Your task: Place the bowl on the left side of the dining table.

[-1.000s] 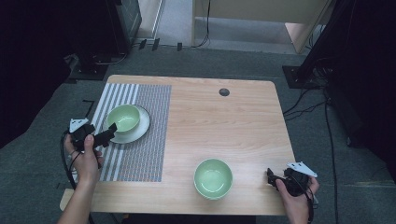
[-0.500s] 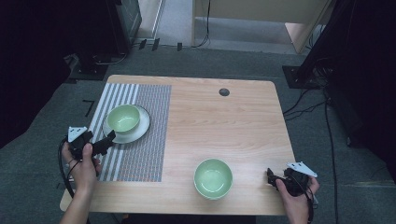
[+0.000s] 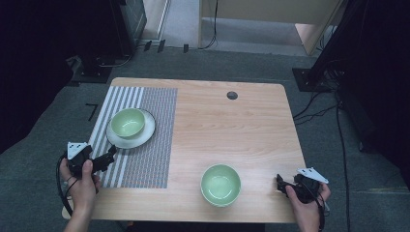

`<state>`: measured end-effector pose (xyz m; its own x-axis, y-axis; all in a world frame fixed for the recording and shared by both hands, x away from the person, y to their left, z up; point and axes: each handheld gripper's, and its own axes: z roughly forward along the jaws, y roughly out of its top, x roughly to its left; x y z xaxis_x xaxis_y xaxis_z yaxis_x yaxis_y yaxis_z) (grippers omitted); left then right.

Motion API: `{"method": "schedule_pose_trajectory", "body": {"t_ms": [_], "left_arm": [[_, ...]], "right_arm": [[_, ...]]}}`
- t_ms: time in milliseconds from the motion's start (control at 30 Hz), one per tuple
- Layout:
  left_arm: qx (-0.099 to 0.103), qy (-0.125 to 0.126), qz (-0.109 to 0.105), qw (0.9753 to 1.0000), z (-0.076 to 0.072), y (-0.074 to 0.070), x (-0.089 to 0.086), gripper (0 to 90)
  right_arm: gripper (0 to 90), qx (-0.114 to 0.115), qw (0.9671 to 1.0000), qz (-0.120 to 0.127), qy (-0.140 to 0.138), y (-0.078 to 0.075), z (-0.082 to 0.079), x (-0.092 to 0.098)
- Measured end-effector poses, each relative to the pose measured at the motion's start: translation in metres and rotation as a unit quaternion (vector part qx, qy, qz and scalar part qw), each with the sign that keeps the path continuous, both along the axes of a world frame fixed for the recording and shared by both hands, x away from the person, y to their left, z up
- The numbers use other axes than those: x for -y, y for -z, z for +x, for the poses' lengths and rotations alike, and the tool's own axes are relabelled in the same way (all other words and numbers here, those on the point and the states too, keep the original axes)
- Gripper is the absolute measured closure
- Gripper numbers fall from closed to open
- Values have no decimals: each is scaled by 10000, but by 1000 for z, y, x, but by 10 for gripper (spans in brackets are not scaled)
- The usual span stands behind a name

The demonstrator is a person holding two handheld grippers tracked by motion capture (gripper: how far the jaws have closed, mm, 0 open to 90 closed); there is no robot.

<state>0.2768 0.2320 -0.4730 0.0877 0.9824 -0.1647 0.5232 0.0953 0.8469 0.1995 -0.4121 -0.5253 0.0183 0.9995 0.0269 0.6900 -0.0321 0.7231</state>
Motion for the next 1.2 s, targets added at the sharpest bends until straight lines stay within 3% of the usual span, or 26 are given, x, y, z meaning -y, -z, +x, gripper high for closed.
{"method": "schedule_pose_trajectory", "body": {"t_ms": [200, 633, 867, 1200], "left_arm": [[-84, 19, 88, 9999, -4, 7, -3, 92], [-343, 68, 569, 9978, -14, 23, -3, 92], [-527, 150, 705, 9960, -19, 32, -8, 92], [-701, 258, 720, 9946, -23, 40, -15, 92]], "right_arm": [[79, 4, 10000, -4, -7, 0, 0, 0], [79, 1, 10000, -2, -3, 0, 0, 0], [79, 3, 10000, -2, -7, 0, 0, 0], [79, 3, 10000, -4, -9, 0, 0, 0]]}}
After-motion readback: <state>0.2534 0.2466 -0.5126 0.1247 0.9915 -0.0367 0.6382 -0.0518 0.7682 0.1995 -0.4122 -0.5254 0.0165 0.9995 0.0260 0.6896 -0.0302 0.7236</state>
